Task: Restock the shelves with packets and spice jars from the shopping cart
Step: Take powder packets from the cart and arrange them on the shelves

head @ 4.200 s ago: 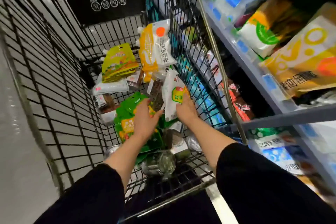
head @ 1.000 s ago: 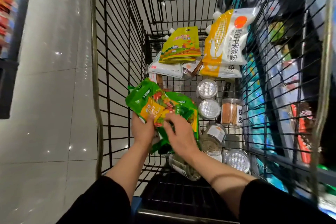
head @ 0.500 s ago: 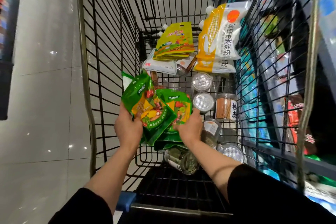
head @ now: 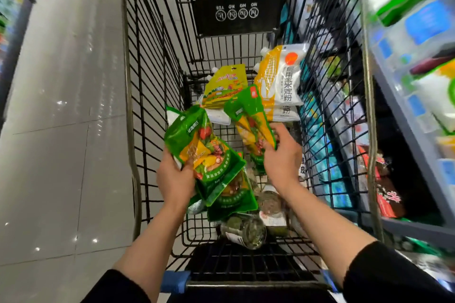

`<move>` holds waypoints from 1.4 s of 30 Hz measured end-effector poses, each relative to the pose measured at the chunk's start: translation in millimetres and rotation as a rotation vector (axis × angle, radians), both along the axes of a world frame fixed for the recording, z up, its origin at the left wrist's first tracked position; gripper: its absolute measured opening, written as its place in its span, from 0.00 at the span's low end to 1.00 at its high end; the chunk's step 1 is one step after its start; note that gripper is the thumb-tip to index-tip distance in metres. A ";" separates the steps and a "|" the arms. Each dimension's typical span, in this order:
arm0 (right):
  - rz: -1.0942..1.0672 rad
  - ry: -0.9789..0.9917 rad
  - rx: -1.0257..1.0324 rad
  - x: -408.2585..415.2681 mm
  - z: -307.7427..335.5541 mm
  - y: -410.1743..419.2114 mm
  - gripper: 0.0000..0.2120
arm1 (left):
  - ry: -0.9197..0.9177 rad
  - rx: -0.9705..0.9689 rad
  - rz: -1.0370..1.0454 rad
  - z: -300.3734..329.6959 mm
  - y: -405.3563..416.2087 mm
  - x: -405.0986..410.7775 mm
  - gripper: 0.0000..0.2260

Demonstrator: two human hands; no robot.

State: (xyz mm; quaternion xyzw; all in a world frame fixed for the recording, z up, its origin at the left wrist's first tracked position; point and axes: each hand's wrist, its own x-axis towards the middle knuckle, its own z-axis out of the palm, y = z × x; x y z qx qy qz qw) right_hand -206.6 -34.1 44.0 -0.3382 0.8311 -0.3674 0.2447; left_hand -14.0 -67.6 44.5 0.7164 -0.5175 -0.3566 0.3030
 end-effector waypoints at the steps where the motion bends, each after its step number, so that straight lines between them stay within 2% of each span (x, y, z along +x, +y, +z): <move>1: -0.021 0.045 -0.054 -9.0 22.2 -0.9 0.15 | 0.022 -0.006 -0.032 7.4 -3.1 -1.8 0.15; 4: -0.062 0.087 -0.257 -35.0 87.2 2.0 0.13 | 0.133 0.014 -0.144 32.8 -17.2 -7.8 0.19; 7: -0.078 -0.051 -0.426 -51.9 141.7 15.8 0.15 | 0.285 0.097 -0.302 63.2 -32.5 -19.4 0.20; 10: -0.136 -0.184 -0.397 -55.2 165.4 40.2 0.17 | 0.439 0.136 -0.448 99.0 -39.9 -41.3 0.19; 14: -0.253 -0.228 -0.420 -56.1 186.7 89.3 0.16 | 0.676 0.177 -0.644 148.5 -22.8 -77.3 0.10; 16: -0.331 -0.233 -0.443 -59.5 204.3 117.2 0.16 | 0.749 0.187 -0.733 171.7 -4.2 -92.7 0.10; 21: -0.491 -0.255 -0.513 -70.3 237.1 192.4 0.15 | 0.859 0.227 -0.954 209.8 42.7 -124.3 0.10; 27: -0.755 -0.344 -0.587 -71.7 268.7 309.2 0.09 | 0.932 0.314 -1.237 230.5 124.9 -181.4 0.10; 31: -0.908 -0.284 -0.599 -72.1 284.6 392.6 0.04 | 0.945 0.443 -1.362 233.3 204.8 -221.8 0.11; 35: -1.040 -0.129 -0.697 -75.0 298.9 454.9 0.07 | 0.941 0.513 -1.421 234.8 268.6 -248.4 0.08; 39: -1.217 0.086 -0.861 -105.0 318.7 495.9 0.13 | 0.936 0.498 -1.434 236.1 294.8 -269.7 0.10; 42: -1.336 0.287 -0.876 -146.9 328.9 513.3 0.14 | 0.943 0.471 -1.390 238.0 294.0 -279.2 0.11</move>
